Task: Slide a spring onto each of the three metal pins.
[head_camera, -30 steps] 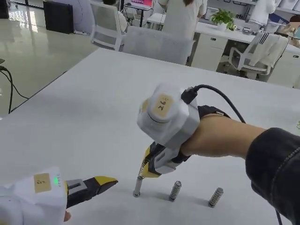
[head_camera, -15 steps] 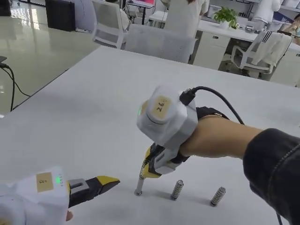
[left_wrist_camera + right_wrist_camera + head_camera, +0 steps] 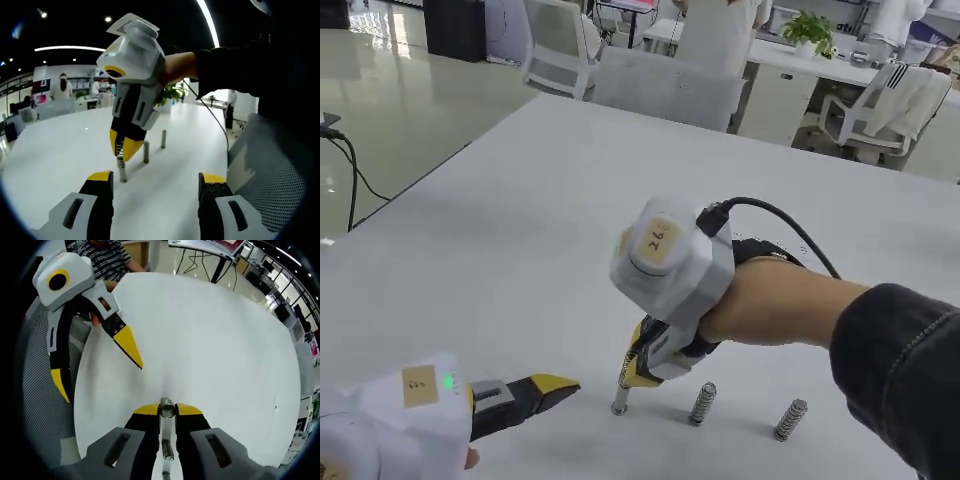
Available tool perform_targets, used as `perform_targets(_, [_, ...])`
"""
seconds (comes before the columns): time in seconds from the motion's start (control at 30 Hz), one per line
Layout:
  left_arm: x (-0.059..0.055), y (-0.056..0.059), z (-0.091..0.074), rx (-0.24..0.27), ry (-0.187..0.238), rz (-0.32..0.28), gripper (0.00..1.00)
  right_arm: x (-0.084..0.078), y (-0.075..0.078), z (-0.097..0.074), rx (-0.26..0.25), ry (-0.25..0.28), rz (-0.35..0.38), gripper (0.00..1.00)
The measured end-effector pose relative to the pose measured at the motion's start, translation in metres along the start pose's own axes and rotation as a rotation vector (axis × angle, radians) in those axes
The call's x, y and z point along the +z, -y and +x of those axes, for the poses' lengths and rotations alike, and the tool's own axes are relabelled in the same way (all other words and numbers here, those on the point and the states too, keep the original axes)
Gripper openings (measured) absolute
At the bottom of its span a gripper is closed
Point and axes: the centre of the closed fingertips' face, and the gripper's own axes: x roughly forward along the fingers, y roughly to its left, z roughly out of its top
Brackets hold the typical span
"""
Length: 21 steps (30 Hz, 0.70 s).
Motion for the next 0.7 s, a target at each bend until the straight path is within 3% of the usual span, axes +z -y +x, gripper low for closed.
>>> perform_targets(0.7, [-0.005, 0.000, 0.000, -0.004, -0.012, -0.008, 0.64, -0.007, -0.002, 0.025, 0.008, -0.001, 0.041, 0.09])
